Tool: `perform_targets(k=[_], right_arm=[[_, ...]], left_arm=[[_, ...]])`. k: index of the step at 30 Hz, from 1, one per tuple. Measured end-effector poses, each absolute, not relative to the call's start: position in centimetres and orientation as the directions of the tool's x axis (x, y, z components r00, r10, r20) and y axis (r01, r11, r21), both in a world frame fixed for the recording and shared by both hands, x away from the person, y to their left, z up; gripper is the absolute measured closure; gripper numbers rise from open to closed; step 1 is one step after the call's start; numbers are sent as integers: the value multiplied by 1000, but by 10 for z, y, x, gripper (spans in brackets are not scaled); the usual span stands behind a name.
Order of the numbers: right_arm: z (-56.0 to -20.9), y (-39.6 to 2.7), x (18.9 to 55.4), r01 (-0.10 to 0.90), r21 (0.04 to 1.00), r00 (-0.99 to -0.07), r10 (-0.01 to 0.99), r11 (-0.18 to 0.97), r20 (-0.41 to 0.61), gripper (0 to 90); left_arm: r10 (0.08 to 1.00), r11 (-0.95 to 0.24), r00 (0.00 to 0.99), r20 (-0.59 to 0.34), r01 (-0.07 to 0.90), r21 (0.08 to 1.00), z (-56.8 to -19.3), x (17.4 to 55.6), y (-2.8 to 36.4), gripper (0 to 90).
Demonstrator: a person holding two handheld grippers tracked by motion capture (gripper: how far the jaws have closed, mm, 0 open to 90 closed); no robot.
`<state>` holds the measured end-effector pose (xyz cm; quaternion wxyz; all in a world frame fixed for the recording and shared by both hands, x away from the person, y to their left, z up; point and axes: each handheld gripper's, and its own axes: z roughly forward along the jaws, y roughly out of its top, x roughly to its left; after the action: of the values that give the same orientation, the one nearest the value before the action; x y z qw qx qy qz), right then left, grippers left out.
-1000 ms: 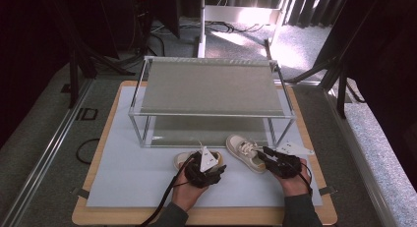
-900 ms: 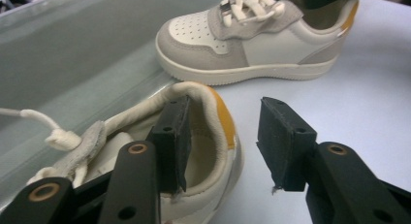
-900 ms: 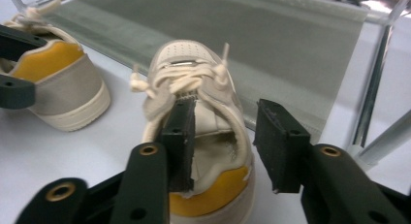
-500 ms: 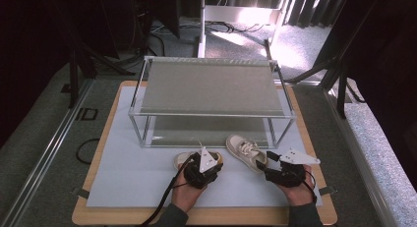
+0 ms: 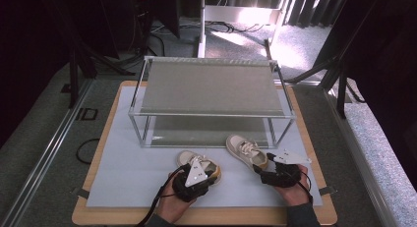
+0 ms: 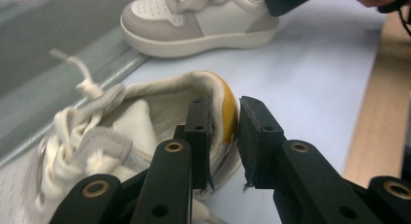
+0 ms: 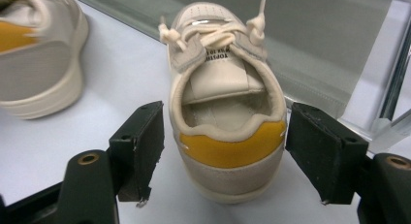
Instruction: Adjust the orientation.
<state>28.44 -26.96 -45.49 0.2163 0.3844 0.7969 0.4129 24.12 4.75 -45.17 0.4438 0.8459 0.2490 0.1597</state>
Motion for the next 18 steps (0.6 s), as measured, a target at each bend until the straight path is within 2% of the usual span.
perform_targets(k=[9, 12, 17, 18], right_arm=[[-456, -268, 284, 435, 821, -603, 797, 371, -40, 328], [-456, -267, 283, 431, 821, -605, 795, 374, -45, 330], [-456, -267, 284, 435, 822, -602, 798, 368, -39, 330], [-456, -267, 284, 436, 821, -601, 799, 368, -40, 330]], left_arm=[[573, -508, 816, 80, 277, 816, -446, 223, 64, 706], [588, -476, 805, 74, 270, 837, -440, 214, 80, 553], [636, -427, 769, 70, 275, 861, -436, 210, 90, 476], [672, -414, 737, 77, 287, 864, -435, 212, 93, 469]])
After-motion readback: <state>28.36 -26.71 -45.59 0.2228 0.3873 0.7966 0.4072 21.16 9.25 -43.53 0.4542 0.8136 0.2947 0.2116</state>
